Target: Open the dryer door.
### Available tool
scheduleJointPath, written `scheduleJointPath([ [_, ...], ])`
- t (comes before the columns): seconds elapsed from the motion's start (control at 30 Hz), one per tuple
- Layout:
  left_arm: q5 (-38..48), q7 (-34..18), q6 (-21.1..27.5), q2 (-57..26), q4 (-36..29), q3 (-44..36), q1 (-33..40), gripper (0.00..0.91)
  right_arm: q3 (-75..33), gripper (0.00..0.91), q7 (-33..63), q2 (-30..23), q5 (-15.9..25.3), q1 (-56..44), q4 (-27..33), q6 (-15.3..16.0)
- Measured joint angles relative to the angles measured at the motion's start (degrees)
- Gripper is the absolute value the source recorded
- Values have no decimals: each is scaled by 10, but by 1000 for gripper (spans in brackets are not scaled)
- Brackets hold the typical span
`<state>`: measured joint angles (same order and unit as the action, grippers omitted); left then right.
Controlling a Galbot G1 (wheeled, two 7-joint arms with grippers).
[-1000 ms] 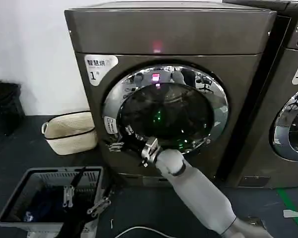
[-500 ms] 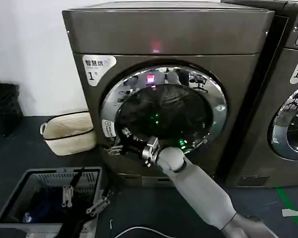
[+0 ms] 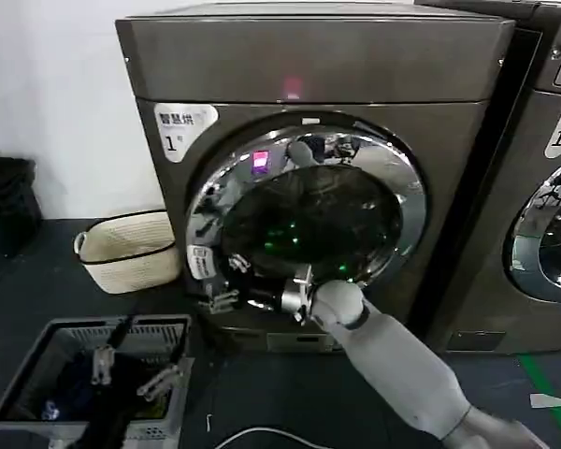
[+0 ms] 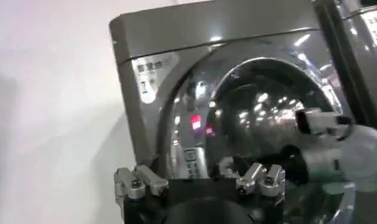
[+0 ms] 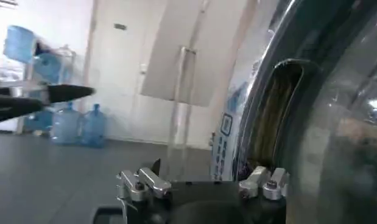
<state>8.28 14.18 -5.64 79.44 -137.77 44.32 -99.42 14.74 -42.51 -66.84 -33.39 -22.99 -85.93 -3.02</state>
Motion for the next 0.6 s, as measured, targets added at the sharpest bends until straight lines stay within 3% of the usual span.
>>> scheduleJointPath([
  [0.27, 47, 1, 11, -32, 9, 79, 23, 907, 8, 907, -64, 30, -21, -2, -27, -42],
  [0.6, 79, 10, 15, -62, 32, 122, 49, 907, -14, 907, -195, 66, -70, -20, -52, -59],
])
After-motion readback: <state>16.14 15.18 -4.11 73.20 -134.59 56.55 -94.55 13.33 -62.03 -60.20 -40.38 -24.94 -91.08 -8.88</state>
